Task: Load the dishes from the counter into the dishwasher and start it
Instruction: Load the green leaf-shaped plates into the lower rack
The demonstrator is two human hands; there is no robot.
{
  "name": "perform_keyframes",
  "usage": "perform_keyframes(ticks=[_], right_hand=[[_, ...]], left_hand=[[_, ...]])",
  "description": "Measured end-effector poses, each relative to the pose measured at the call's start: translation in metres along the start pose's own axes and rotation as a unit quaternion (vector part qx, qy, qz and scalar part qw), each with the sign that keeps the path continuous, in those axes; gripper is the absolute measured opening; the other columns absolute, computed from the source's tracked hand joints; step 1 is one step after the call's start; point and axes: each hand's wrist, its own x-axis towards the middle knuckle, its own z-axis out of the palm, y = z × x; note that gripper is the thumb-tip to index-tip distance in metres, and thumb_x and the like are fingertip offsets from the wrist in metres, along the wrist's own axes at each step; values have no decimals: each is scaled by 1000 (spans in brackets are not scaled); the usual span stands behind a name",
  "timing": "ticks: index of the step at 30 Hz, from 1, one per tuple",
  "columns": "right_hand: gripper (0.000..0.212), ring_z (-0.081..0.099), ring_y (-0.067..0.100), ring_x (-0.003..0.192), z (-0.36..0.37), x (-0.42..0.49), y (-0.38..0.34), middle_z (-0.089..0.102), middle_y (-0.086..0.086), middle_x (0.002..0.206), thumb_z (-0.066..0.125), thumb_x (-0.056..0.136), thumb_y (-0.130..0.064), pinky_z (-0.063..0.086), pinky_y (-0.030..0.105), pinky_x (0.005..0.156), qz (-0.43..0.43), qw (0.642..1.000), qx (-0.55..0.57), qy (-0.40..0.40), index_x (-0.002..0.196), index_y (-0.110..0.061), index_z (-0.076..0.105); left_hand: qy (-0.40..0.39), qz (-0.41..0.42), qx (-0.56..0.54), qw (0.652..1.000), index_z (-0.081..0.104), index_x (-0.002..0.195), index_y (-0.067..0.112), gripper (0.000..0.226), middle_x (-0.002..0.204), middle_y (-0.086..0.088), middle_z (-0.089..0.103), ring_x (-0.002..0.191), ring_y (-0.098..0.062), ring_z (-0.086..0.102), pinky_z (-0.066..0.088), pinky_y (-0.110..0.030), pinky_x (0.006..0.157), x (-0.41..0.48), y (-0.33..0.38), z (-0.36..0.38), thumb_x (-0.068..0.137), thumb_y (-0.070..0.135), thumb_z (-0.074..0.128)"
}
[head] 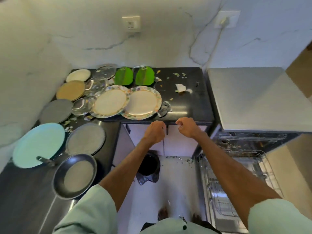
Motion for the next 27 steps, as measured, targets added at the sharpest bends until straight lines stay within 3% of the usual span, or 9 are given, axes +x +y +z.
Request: perform_keyframes(ticks=[4,12,16,18,22,27], right_hand=[[32,68,26,102,40,19,-58,73,10,108,58,87,-4,54,34,92,-56,998,0,-31,115,-8,72],[33,63,26,114,103,49,-129,69,12,122,59,88,-5,46,26,91,-115,990,25,-84,119,-3,70],[29,63,40,107,113,67,-148,68,27,111,55,83,1,53,45,92,-137,986,31,-87,106,14,65],[29,64,40,106,112,81,-152,69,28,110,54,82,2,53,47,92,-145,985,40,-84,106,15,64],[28,68,21,103,105,118,-142,74,8,111,58,88,-4,50,24,88,-133,986,81,-63,111,-6,74],[20,65,11,85,90,167,-126,75,4,100,64,88,-4,41,0,69,-146,984,98,-40,102,-7,77]], left_hand=[[50,-57,-22,997,62,121,15,32,133,-7,57,127,-25,49,42,-38,102,-31,-59,-27,90,9,54],[118,-157,-52,979,68,115,18,31,120,-6,64,116,-26,59,47,-37,94,-78,-134,-58,88,11,56],[141,-174,-48,974,71,113,14,31,115,-10,67,109,-29,61,51,-40,90,-73,-144,-66,89,8,54],[150,-185,-43,970,71,112,17,30,117,-7,68,110,-26,62,50,-37,89,-64,-147,-69,89,9,54],[168,-210,-54,962,74,105,19,27,112,-2,72,104,-22,66,53,-35,85,-28,-150,-73,87,12,55],[169,-252,-89,949,74,104,24,27,113,3,73,104,-21,67,56,-39,88,20,-143,-81,86,16,56]])
